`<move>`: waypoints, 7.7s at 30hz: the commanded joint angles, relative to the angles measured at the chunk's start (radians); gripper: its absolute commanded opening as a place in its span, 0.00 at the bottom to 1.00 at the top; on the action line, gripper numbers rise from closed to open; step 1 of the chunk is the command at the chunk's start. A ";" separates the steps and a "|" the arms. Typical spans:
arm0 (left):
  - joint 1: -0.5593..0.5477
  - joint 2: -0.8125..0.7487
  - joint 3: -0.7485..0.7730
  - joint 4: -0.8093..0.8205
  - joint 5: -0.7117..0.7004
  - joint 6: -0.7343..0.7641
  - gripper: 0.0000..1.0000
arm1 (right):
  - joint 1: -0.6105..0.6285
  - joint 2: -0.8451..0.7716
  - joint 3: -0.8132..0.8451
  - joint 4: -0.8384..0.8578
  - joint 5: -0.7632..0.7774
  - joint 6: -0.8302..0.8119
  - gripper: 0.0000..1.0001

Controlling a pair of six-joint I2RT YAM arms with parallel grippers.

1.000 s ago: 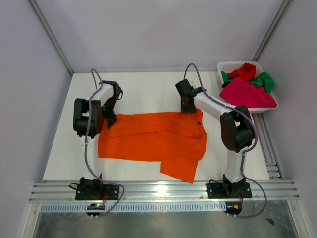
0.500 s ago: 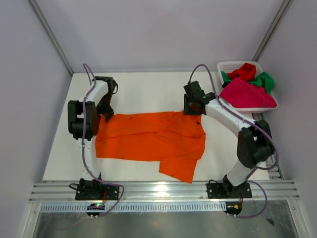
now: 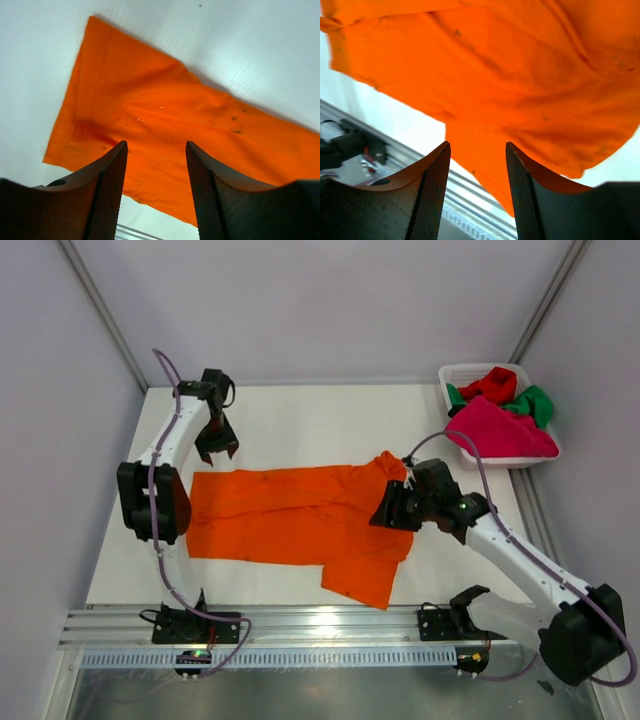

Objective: Fold and stack the t-shirts
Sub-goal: Fold the flattened tshirt in 1/3 of the way, then grap the side of the flattened tshirt closest away from the robot with both arms, then fold the other side of the tshirt into a rectangle

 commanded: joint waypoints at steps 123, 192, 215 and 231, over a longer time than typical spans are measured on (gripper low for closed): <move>-0.061 -0.776 -1.101 -0.001 -0.251 -1.007 0.54 | 0.087 0.020 -0.296 0.005 -0.157 0.205 0.03; -0.060 -0.468 -1.030 0.231 -0.363 -1.006 0.00 | -0.036 0.034 0.076 -0.280 0.094 -0.066 0.03; -0.057 -0.307 -0.541 0.125 -0.428 -0.717 0.00 | -0.146 0.465 0.520 -0.222 0.208 -0.210 0.03; -0.009 -0.123 -0.280 0.123 -0.415 -0.585 0.00 | -0.225 0.646 0.762 -0.245 0.251 -0.253 0.03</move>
